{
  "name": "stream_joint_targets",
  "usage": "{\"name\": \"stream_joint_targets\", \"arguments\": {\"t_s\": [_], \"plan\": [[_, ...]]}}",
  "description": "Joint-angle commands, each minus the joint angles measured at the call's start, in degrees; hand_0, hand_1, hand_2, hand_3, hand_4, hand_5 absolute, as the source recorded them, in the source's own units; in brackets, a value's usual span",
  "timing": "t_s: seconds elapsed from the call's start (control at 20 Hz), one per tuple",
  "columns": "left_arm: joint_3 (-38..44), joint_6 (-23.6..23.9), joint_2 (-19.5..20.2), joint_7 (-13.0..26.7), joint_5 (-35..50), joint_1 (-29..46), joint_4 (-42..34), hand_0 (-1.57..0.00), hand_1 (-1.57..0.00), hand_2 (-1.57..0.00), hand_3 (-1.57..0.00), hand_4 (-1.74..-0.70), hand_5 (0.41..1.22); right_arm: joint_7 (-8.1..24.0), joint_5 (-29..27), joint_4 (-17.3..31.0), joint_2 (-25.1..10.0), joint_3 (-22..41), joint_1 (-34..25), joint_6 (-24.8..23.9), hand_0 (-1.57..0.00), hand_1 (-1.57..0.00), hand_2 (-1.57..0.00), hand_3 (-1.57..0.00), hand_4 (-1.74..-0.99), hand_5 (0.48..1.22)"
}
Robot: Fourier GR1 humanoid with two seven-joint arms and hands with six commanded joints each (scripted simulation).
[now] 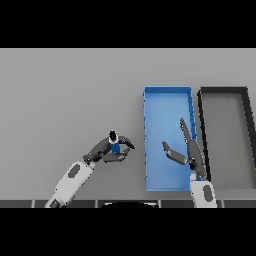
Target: Pick up the blue pipe and place it into the blue bin.
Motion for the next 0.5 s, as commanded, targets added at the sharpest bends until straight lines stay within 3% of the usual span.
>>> {"name": "stream_joint_targets", "arguments": {"t_s": [0.0, 0.1, 0.2, 0.45], "plan": [[-0.38, 0.29, -0.47, 0.45, -0.53, -0.34, 0.39, -0.72, -0.86, -0.90, -0.88, -1.48, 0.929, -0.26, -0.71, -0.21, -0.44, -0.39, 0.48, 0.52, 0.00, 0.00, 0.00, 0.00, -1.198, 0.604], [-1.86, -0.17, -0.63, -2.88, -1.86, 0.01, 0.47, -1.02, -1.11, -1.14, -1.10, -1.57, 1.034, -0.38, -0.45, 0.54, -0.21, -0.12, 0.28, 0.59, 0.00, 0.00, 0.00, 0.00, -1.196, 0.604], [-2.66, 0.62, -0.36, -4.74, -2.42, 0.02, 0.54, -1.22, -1.28, -1.30, -1.22, -1.63, 1.101, -1.54, -0.62, -0.09, -0.43, -0.25, 1.06, 0.63, 0.00, 0.00, 0.00, 0.00, -1.195, 0.603], [-2.45, 3.18, -0.84, -3.99, -1.81, -0.03, -3.38, -1.46, -1.48, -1.48, -1.41, -1.70, 1.182, -0.86, 0.08, 0.30, -0.02, 0.13, 0.50, 0.24, 0.00, 0.00, 0.00, 0.00, -1.189, 0.603]]}}
